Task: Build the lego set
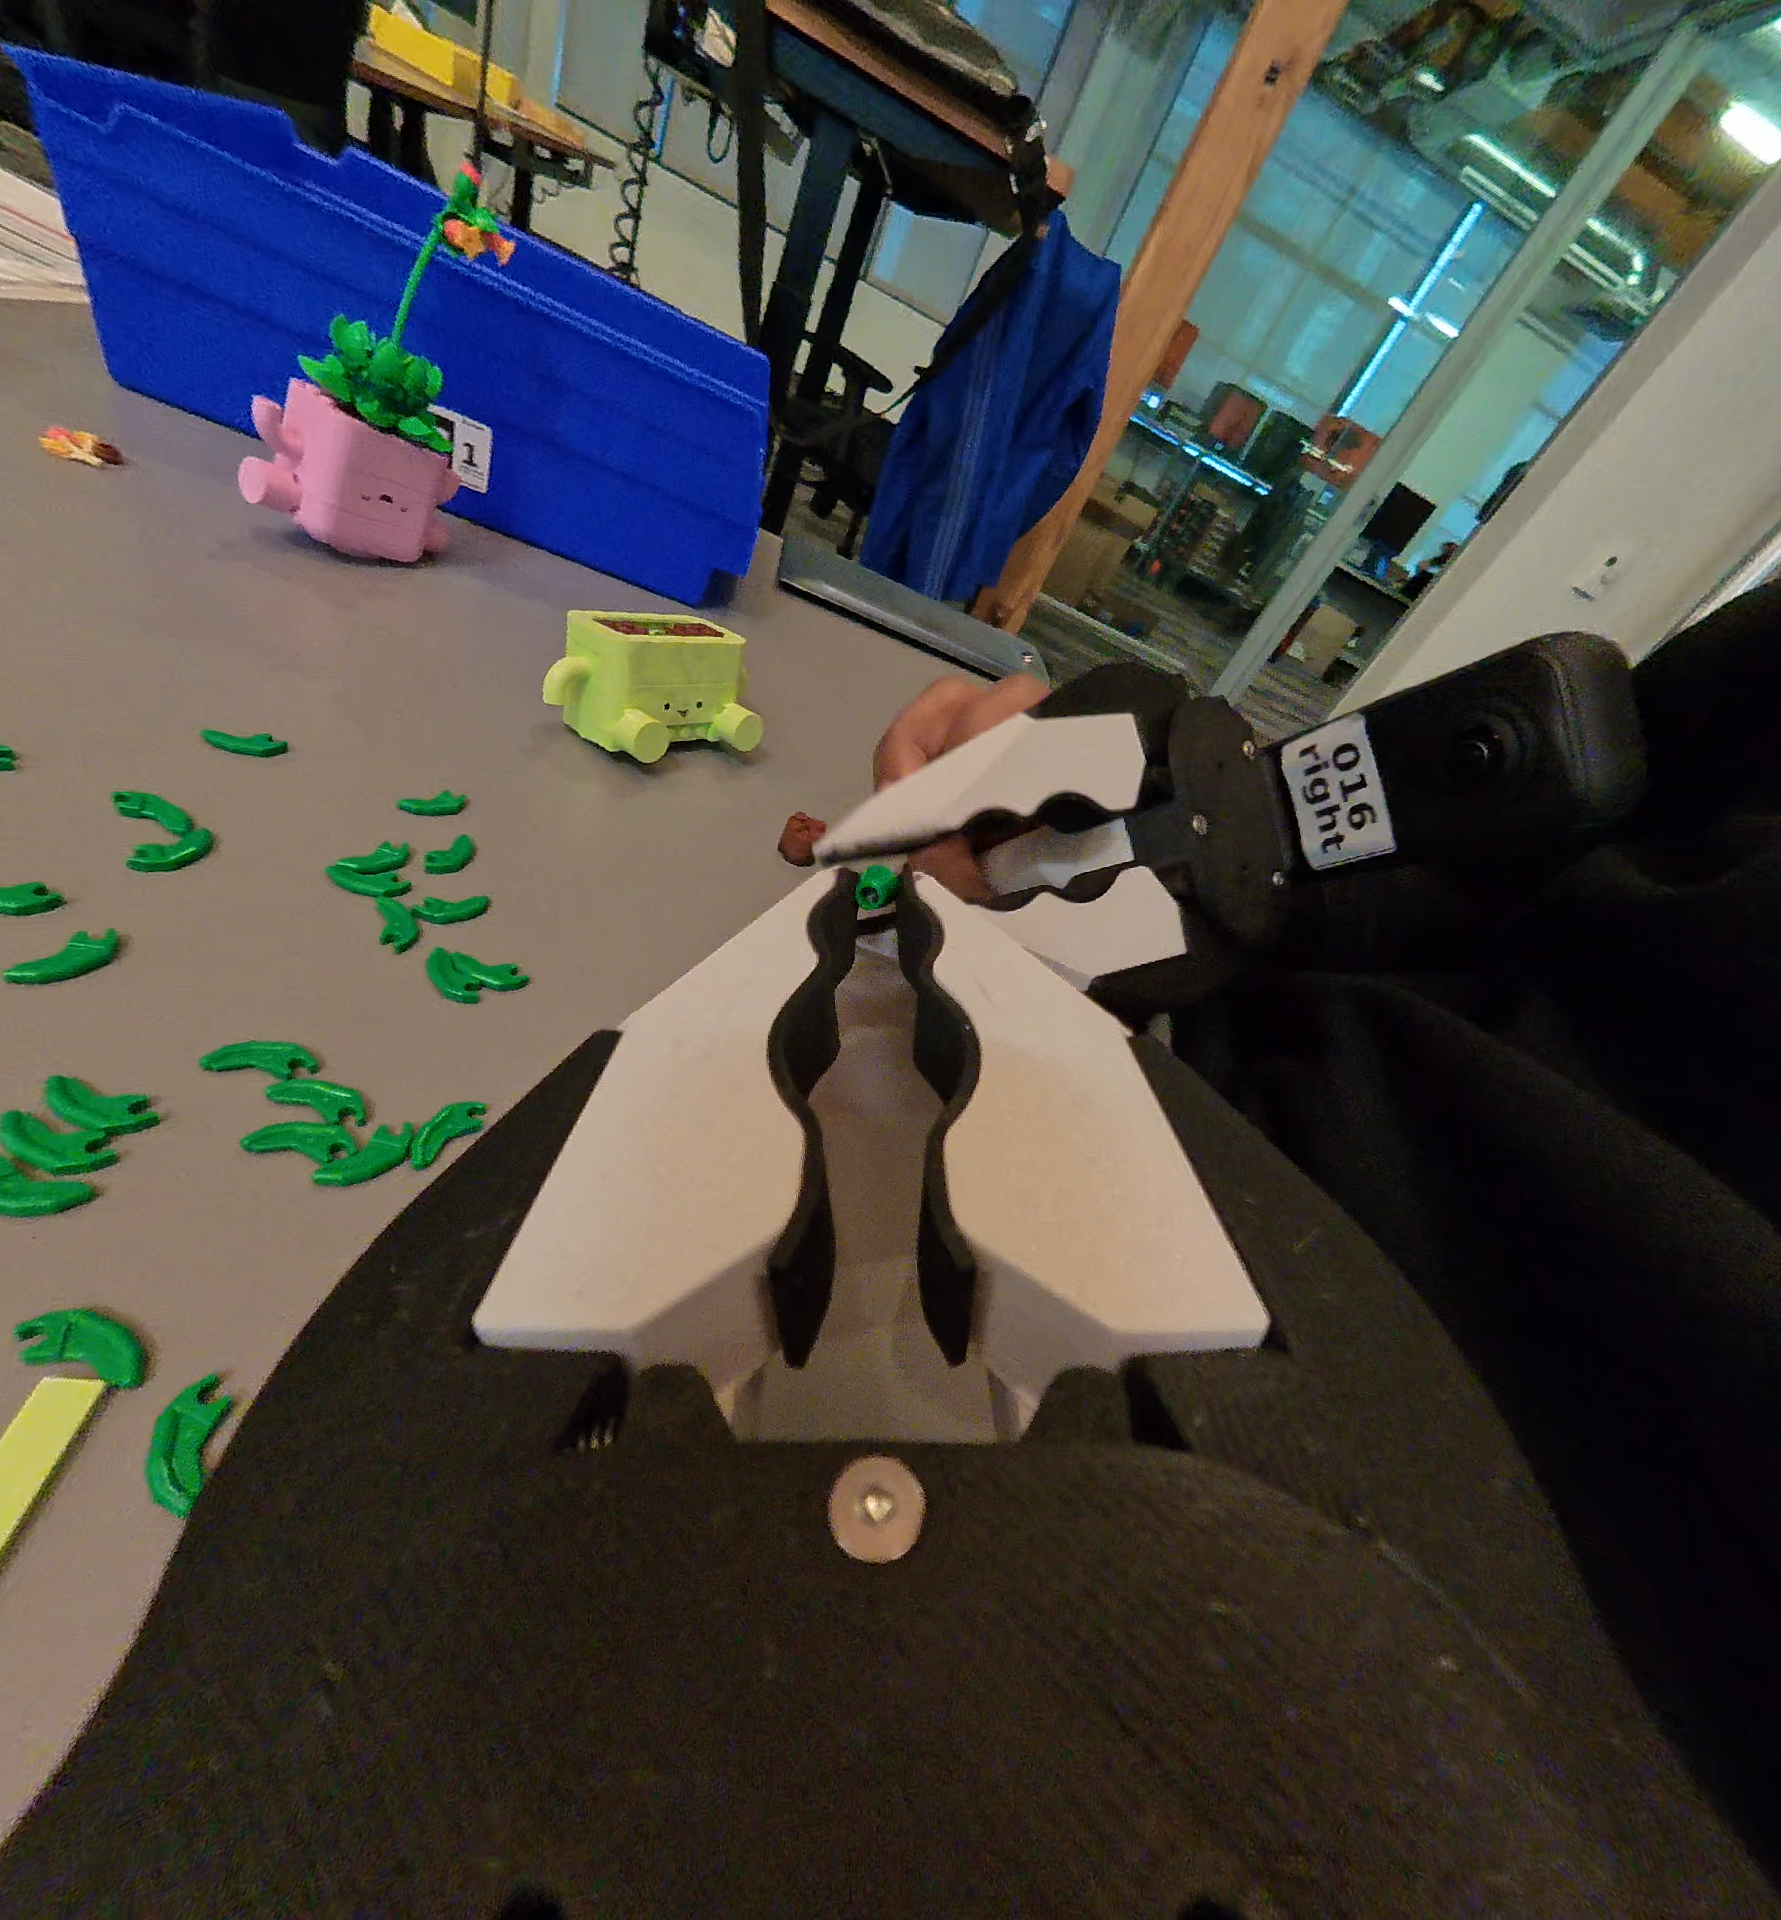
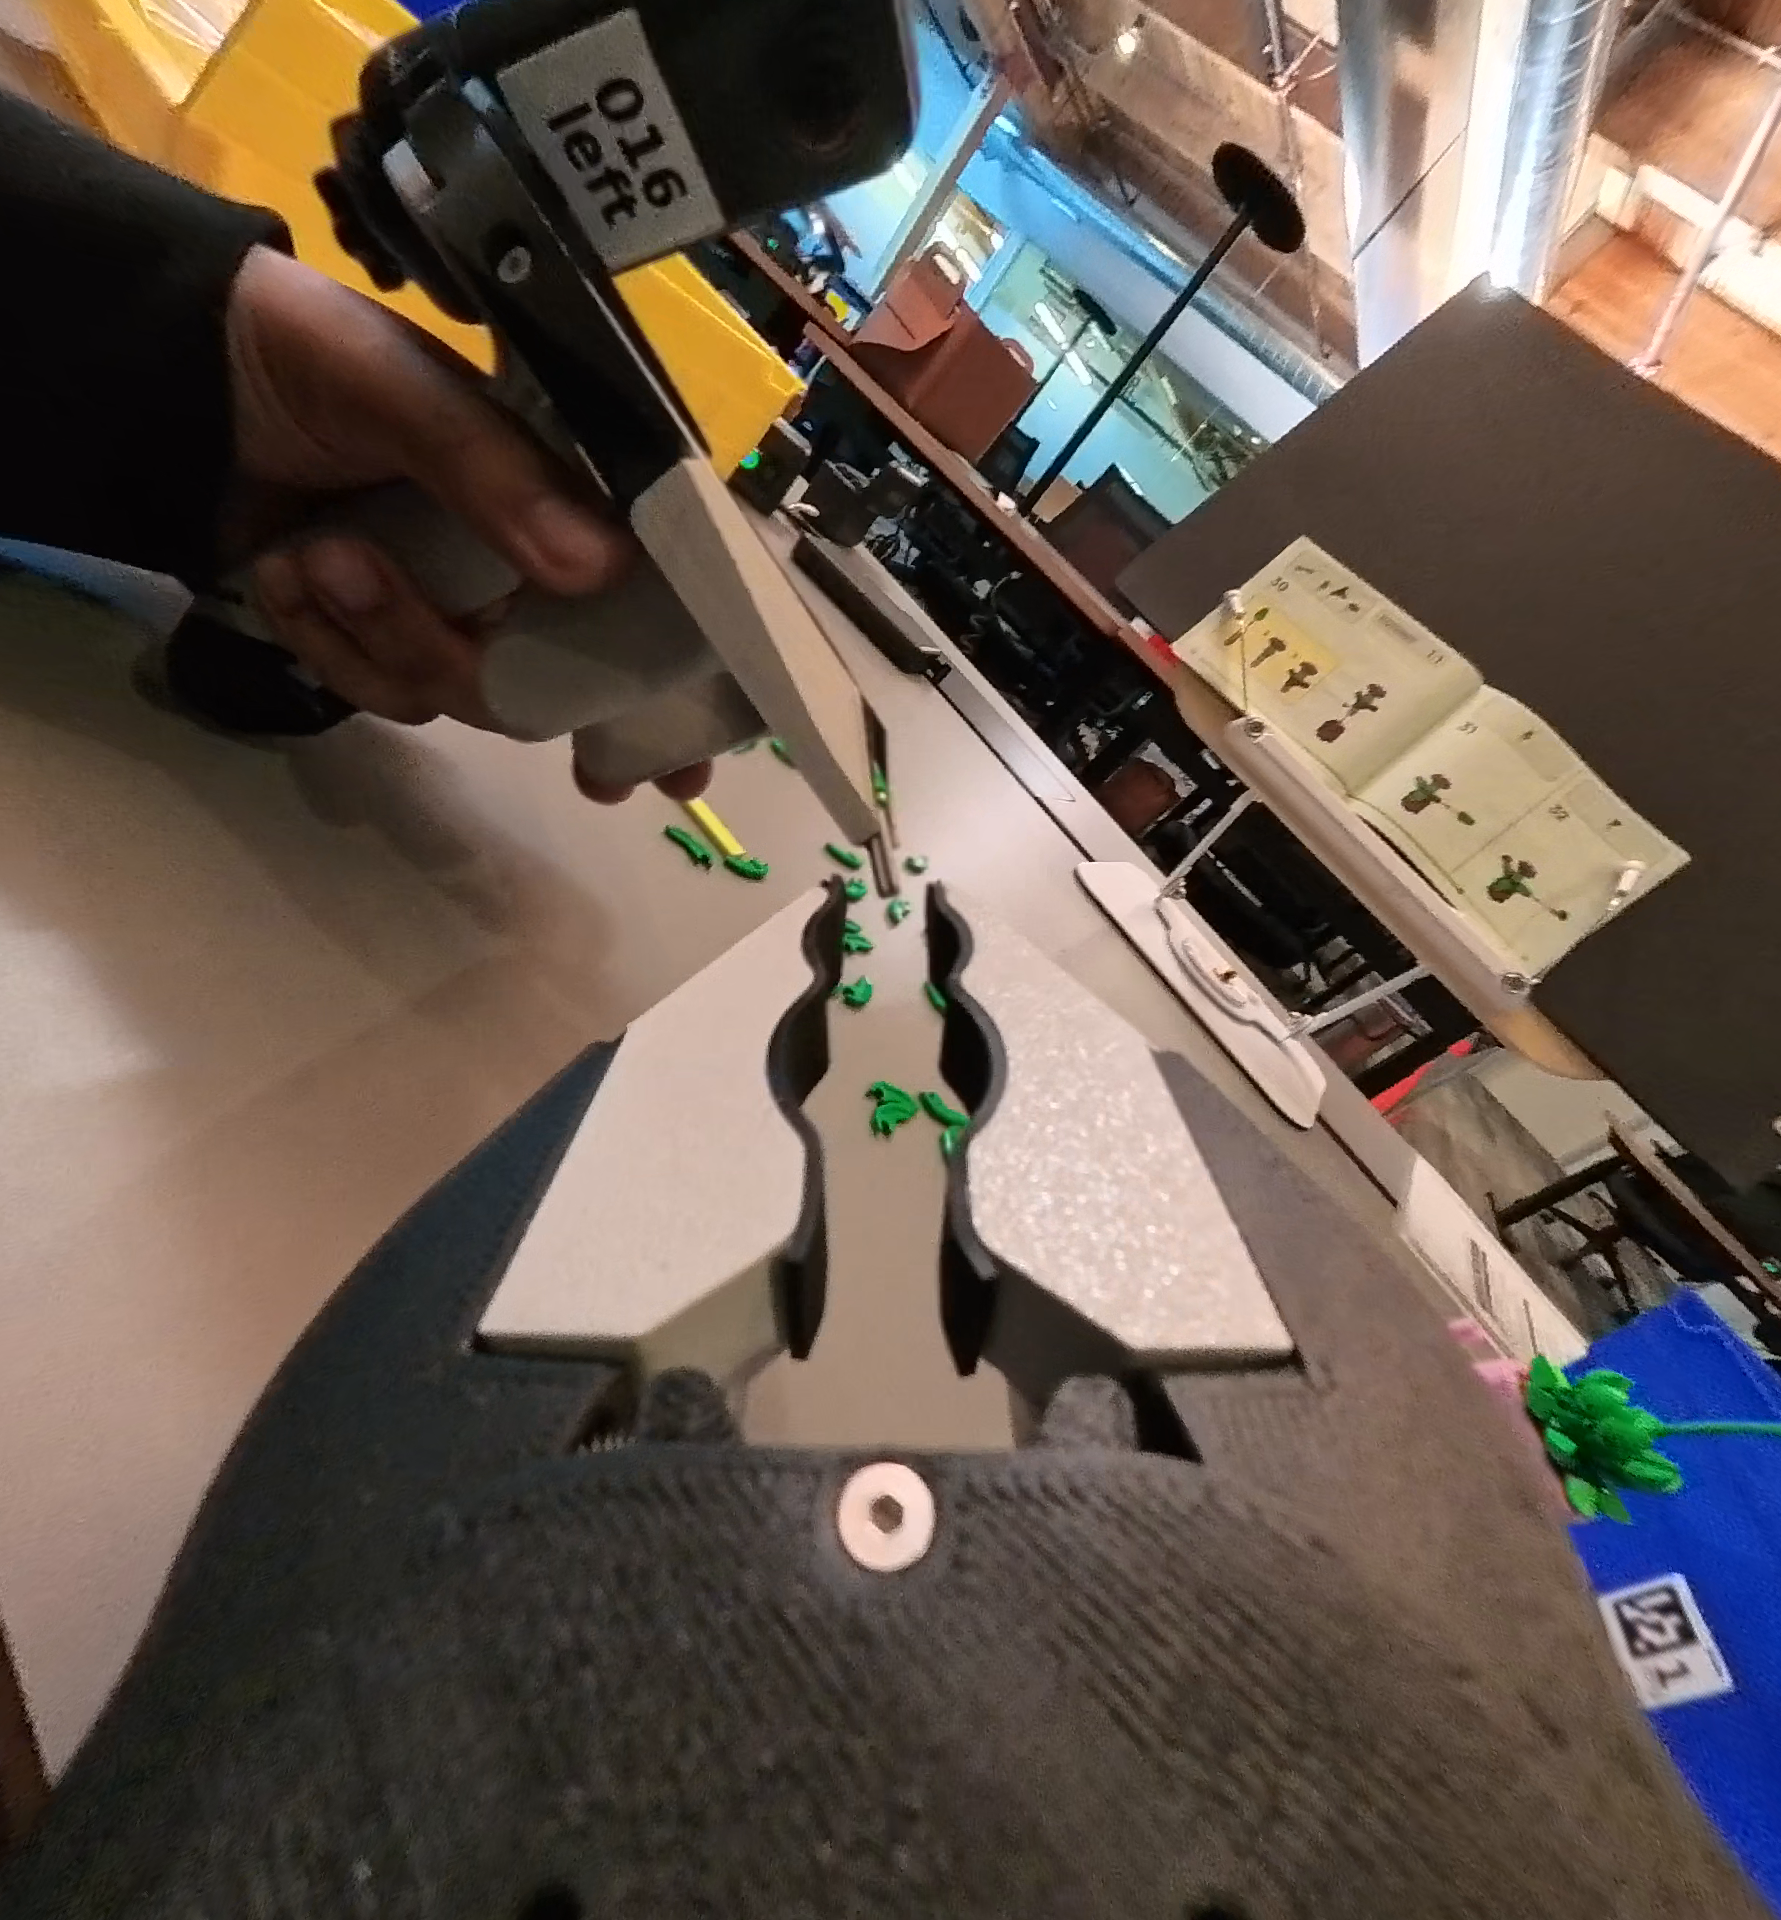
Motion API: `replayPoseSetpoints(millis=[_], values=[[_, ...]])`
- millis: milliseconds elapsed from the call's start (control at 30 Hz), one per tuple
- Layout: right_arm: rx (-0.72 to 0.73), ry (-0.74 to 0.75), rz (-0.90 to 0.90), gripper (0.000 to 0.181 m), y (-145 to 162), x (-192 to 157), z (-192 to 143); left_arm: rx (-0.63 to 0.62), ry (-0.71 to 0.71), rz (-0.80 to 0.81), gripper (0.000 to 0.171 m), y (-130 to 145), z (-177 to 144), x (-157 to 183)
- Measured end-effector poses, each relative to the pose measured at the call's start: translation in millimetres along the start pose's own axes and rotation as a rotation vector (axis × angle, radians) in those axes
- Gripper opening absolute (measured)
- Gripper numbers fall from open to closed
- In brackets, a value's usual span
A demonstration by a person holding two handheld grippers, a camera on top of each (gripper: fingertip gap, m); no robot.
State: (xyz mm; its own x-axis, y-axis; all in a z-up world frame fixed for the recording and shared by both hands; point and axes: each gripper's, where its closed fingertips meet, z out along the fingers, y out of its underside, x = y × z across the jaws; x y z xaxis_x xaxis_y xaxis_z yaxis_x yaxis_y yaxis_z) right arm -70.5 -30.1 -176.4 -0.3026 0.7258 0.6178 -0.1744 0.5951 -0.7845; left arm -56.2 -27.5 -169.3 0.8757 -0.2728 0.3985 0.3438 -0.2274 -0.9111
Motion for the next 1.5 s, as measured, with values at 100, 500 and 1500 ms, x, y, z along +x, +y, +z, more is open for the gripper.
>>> replayPoseSetpoints(millis=[100, 500, 1500], values=[[-0.002, -0.009, -0.011, 0.001, 1, -1, 2, 0.004, -0.023, 0.012, 0.005, -1, -1, -2], [-0.153, -0.06, 0.248, 0.024, 19, 18, 40, 0.263, -0.275, -0.049, 0.005, -37, -48, -44], [-0.523, -0.243, 0.857, 0.006, 90, 52, 144, 0.854, -0.059, -0.396, 0.005, -86, -146, -62]])
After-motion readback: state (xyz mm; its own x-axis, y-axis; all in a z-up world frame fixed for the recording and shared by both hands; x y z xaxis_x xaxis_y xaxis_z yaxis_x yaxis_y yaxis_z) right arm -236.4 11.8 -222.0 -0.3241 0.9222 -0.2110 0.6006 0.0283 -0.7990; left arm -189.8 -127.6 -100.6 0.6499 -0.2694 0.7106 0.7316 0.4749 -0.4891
